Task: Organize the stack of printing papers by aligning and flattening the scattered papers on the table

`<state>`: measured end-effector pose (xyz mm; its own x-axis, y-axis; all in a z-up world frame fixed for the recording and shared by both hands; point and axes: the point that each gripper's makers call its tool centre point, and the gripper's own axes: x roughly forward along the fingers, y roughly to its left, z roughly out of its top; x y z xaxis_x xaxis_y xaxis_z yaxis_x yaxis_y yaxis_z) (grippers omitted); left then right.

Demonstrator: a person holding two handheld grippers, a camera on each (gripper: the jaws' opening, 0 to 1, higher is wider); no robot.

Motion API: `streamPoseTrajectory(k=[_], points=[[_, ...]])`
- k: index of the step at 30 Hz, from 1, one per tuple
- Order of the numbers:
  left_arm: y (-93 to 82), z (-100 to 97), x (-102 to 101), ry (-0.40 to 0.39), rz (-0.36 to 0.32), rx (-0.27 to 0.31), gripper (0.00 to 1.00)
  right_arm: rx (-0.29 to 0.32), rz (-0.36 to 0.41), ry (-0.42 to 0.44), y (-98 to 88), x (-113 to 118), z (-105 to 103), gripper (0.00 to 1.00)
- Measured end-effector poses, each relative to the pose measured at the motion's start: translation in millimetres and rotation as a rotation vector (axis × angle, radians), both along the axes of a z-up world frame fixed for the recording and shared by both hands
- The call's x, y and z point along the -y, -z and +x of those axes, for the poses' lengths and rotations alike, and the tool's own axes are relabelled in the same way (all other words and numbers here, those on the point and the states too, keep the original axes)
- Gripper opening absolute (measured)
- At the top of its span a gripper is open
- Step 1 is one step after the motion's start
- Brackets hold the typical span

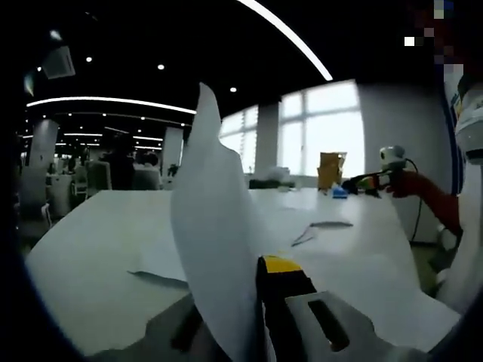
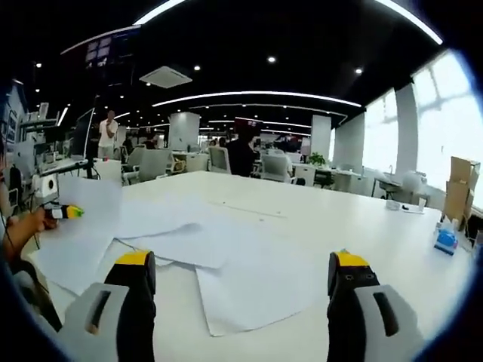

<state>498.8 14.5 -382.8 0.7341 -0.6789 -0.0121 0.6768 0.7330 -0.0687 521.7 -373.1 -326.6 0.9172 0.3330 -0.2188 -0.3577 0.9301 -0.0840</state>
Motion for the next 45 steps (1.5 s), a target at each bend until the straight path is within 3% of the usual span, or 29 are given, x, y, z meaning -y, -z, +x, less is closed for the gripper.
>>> streamPoseTrajectory(k=[1, 4, 8, 13, 21, 25, 45], points=[[-0.1, -0.1, 0, 0.0, 0.0, 0.001, 0.06, 0.0, -0.001, 0.0, 0.0, 0, 0, 0.9], [-11.6, -1.8, -7, 0.006, -0.105, -0.003, 0.06, -0.012, -0.037, -0.03, 0.1, -2, 1, 0.9], [-15.8, -2.6, -11, -0.002, -0.128, 0.009, 0.06, -0.011, -0.043, -0.041, -2.5, 0, 2, 0.9], [-13.3, -3.1, -7, 0.002, -0.101, 0.011, 0.06, -0.017, -0.038, -0.03, -2.3, 4, 6, 0.9], [-16.0, -2.4, -9, 0.004, -0.113, 0.019, 0.06, -0.085, -0.051, -0.022, 11.0, 10, 18, 0.9], [-16.4, -2.7, -8, 0.0, -0.101, 0.031, 0.06, -0.101, -0.054, -0.018, 7.9, 16, 23, 0.9], [-15.6, -0.3, -7, 0.009, -0.095, 0.022, 0.06, -0.106, -0.113, -0.005, 0.2, 30, 34, 0.89]])
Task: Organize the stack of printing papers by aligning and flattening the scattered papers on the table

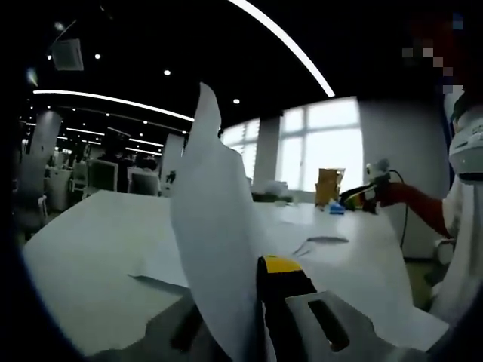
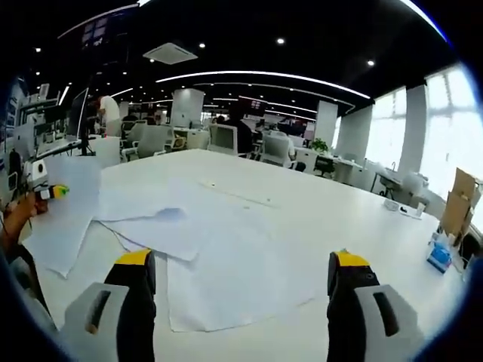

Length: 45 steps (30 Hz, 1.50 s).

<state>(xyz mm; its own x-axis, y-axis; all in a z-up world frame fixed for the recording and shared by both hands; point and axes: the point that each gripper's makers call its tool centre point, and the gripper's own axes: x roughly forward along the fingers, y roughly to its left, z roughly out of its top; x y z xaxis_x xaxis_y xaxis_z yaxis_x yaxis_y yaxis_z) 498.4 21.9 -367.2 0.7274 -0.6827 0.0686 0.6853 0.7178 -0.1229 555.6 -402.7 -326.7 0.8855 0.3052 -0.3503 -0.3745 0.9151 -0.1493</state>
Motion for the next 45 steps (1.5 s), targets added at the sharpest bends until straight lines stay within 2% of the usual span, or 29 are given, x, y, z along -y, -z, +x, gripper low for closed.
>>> streamPoseTrajectory(k=[19, 45], points=[[1.9, 3.5, 0, -0.006, 0.001, -0.012, 0.06, -0.024, -0.014, -0.041, 1.2, 3, 29, 0.89], [4.2, 2.2, 1, -0.008, 0.003, -0.016, 0.06, -0.057, -0.04, -0.095, 8.3, -2, 47, 0.89]])
